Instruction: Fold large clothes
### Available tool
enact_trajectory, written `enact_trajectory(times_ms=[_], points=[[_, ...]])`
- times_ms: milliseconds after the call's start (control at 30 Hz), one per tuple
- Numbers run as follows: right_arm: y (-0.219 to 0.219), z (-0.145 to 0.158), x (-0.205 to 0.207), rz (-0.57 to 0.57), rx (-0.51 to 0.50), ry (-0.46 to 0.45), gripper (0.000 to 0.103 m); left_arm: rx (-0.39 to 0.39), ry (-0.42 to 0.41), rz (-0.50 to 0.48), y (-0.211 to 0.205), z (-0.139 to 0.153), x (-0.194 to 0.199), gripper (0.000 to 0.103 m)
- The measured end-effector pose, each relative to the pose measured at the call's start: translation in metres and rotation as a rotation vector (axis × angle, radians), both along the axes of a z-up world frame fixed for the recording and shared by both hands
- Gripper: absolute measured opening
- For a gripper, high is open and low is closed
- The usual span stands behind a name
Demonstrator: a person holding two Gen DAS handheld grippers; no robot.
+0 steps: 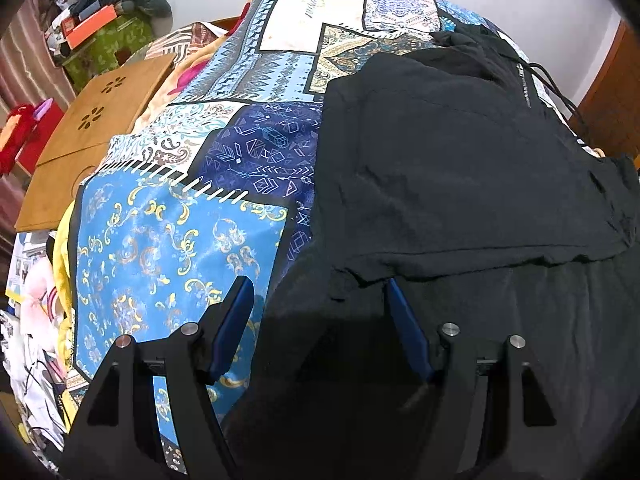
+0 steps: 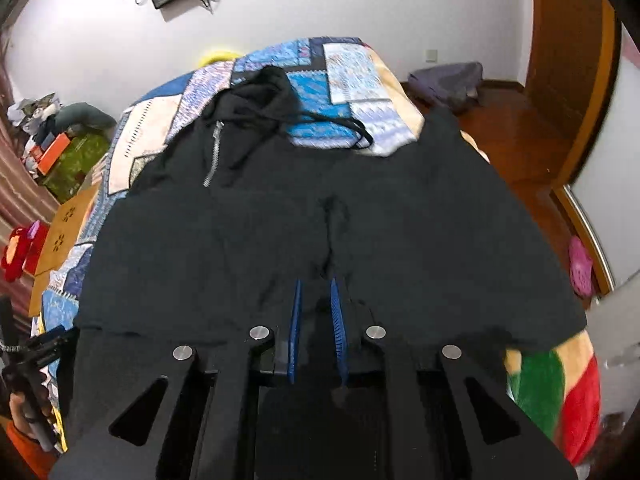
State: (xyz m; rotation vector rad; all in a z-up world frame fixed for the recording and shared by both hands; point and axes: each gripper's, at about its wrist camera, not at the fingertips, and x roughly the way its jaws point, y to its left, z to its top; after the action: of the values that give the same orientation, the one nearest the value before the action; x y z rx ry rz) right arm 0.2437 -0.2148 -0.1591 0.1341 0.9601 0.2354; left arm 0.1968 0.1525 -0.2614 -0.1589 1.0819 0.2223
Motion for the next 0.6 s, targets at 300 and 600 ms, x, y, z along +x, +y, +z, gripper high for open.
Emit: enact_trajectory(times_ms=[300, 600], points=[[-0.045, 0.034, -0.019, -0.08, 0.062, -0.052, 0.04, 0.009, -0.115, -0.074, -0.03, 0.06, 0.001, 0.068], [-0.123, 0.048, -0.035, -0.257, 0.208, -0.091, 0.063, 0.0, -0.292, -0.16, -0.078, 0.121, 0.017, 0.081]])
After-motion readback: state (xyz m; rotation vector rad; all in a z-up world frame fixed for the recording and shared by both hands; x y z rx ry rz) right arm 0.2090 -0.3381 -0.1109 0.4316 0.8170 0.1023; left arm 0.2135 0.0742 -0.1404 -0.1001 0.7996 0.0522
